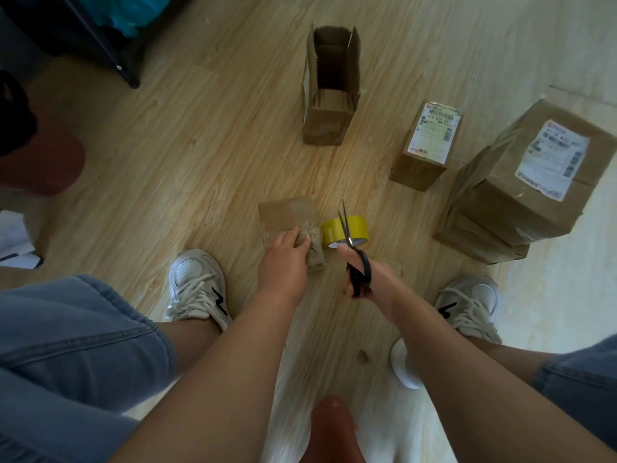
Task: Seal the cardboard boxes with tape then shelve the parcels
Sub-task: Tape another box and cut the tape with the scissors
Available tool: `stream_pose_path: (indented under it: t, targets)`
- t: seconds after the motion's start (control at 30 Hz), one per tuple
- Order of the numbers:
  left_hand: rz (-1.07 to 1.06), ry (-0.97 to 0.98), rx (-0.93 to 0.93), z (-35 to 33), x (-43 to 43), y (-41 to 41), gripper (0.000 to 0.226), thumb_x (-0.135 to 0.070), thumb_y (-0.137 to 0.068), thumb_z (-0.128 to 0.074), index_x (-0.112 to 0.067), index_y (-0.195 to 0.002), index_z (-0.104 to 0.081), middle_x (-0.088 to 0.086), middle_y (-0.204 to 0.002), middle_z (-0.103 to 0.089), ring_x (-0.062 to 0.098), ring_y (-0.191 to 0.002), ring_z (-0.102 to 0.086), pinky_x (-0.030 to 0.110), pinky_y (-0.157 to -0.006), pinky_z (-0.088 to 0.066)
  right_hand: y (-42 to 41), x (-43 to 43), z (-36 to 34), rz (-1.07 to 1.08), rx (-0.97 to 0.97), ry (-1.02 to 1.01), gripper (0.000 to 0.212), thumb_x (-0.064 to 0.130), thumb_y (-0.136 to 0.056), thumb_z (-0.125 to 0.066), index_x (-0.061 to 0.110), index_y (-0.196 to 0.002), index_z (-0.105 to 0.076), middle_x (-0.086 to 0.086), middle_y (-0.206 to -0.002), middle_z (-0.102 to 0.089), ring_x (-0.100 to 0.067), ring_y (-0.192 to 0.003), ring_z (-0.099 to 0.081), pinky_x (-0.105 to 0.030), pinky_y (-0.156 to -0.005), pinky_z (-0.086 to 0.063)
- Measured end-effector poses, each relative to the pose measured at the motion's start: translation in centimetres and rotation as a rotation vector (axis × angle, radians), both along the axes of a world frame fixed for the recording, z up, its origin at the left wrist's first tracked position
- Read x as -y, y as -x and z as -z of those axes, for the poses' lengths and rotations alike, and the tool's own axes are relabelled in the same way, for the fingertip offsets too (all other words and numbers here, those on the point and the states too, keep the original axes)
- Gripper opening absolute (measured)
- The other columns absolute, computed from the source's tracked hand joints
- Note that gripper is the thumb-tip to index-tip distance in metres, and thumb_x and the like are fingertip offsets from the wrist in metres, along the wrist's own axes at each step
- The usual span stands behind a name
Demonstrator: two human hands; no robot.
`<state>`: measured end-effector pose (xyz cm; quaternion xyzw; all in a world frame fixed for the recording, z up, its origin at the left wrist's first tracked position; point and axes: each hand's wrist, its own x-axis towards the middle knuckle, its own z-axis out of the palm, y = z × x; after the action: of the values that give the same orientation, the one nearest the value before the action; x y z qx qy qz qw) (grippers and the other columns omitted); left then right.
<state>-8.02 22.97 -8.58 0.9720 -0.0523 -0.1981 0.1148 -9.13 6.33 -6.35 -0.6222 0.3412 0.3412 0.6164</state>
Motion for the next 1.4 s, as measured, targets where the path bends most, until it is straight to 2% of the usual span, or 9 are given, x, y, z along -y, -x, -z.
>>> stream_pose_path:
  t: [0.2, 0.37, 0.5, 0.63, 0.87, 0.97, 1.07, 1.23, 1.4]
  targets:
    - [-0.120, 0.050, 0.045, -0.4, 1.2, -1.1, 0.044, -0.016, -0.091, -0.054, -0.014, -0.134, -0.054, 0.003, -0.139, -0.046, 0.023, -0.127, -0.039, 0.035, -0.100, -0.039, -0.7, 2.6, 0.6, 0.119, 0.036, 0.199, 0.047, 0.054, -0.081, -0.075, 0.009, -0.081, -0.063, -0.004, -0.066, -0.060, -0.017, -0.062, -0.056, -0.034, -0.069, -0.051]
    - [-0.162, 0.101, 0.080, -0.1, 2.3, -1.9, 0.030, -0.021, -0.095, -0.052, -0.013, -0.124, -0.059, 0.004, -0.129, -0.049, 0.021, -0.120, -0.041, 0.035, -0.095, -0.042, -1.2, 5.3, 1.8, -0.257, -0.152, 0.572, 0.062, 0.062, -0.089, -0.061, 0.005, -0.114, -0.062, -0.009, -0.087, -0.061, -0.019, -0.067, -0.052, -0.028, -0.056, -0.037]
    - [-0.181, 0.125, 0.065, 0.4, 2.3, -2.0, 0.028, -0.022, -0.094, -0.057, -0.014, -0.122, -0.057, 0.003, -0.126, -0.048, 0.021, -0.118, -0.041, 0.038, -0.091, -0.046, -2.8, 6.1, 3.9, -0.659, -0.273, 0.766, 0.061, 0.057, -0.102, -0.040, 0.013, -0.143, -0.050, -0.012, -0.134, -0.059, -0.028, -0.105, -0.061, -0.033, -0.079, -0.047]
    - [-0.182, 0.165, 0.102, 0.7, 1.8, -1.6, 0.031, -0.023, -0.093, -0.061, -0.018, -0.123, -0.059, -0.002, -0.129, -0.049, 0.017, -0.120, -0.041, 0.034, -0.088, -0.046, -3.2, 6.8, 6.8, -0.884, -0.293, 0.890, 0.060, 0.049, -0.104, -0.032, 0.007, -0.143, -0.050, -0.013, -0.127, -0.061, -0.031, -0.115, -0.059, -0.038, -0.099, -0.045]
    - [-0.074, 0.127, 0.137, 1.4, 0.8, -0.6, 0.040, -0.026, -0.100, -0.053, -0.020, -0.139, -0.057, 0.001, -0.149, -0.045, 0.018, -0.136, -0.036, 0.029, -0.095, -0.038, -3.5, 5.7, 5.7, -0.912, -0.274, 0.818, 0.043, 0.036, -0.105, -0.044, 0.006, -0.134, -0.055, -0.007, -0.105, -0.059, -0.025, -0.116, -0.059, -0.031, -0.091, -0.046]
    - [-0.071, 0.115, 0.120, 1.6, 0.9, -0.2, 0.042, -0.028, -0.104, -0.047, -0.021, -0.145, -0.049, 0.001, -0.154, -0.038, 0.018, -0.142, -0.031, 0.031, -0.103, -0.037, -3.7, 5.6, 5.0, -0.655, -0.180, 0.838, 0.024, 0.021, -0.102, -0.052, 0.005, -0.119, -0.059, -0.005, -0.082, -0.048, -0.024, -0.094, -0.059, -0.031, -0.073, -0.044]
    - [-0.073, 0.111, 0.115, 1.5, 0.9, -0.3, 0.043, -0.030, -0.104, -0.045, -0.024, -0.146, -0.047, -0.001, -0.156, -0.036, 0.016, -0.143, -0.028, 0.030, -0.104, -0.036, -4.4, 4.6, 3.1, -0.510, 0.121, 0.890, 0.033, 0.011, -0.096, -0.060, 0.011, -0.128, -0.051, -0.008, -0.108, -0.056, -0.023, -0.094, -0.054, -0.035, -0.074, -0.044]
    - [-0.123, 0.140, 0.115, 1.1, 1.0, -0.5, 0.041, -0.028, -0.100, -0.051, -0.025, -0.141, -0.055, -0.004, -0.150, -0.042, 0.013, -0.139, -0.031, 0.031, -0.098, -0.041, -6.5, 2.1, 1.7, -0.877, 0.462, 0.770, 0.088, 0.015, -0.088, -0.071, 0.033, -0.158, -0.020, 0.005, -0.161, -0.028, -0.023, -0.146, -0.030, -0.041, -0.110, -0.039]
    - [-0.194, 0.236, 0.166, 1.1, 0.9, -1.1, 0.026, -0.021, -0.094, -0.061, -0.017, -0.117, -0.072, -0.001, -0.130, -0.058, 0.018, -0.124, -0.045, 0.031, -0.089, -0.043, -6.7, 1.9, 3.1, -0.888, 0.444, 0.838, 0.055, 0.011, -0.094, -0.060, 0.028, -0.143, -0.044, 0.000, -0.138, -0.052, -0.024, -0.121, -0.050, -0.037, -0.088, -0.046]
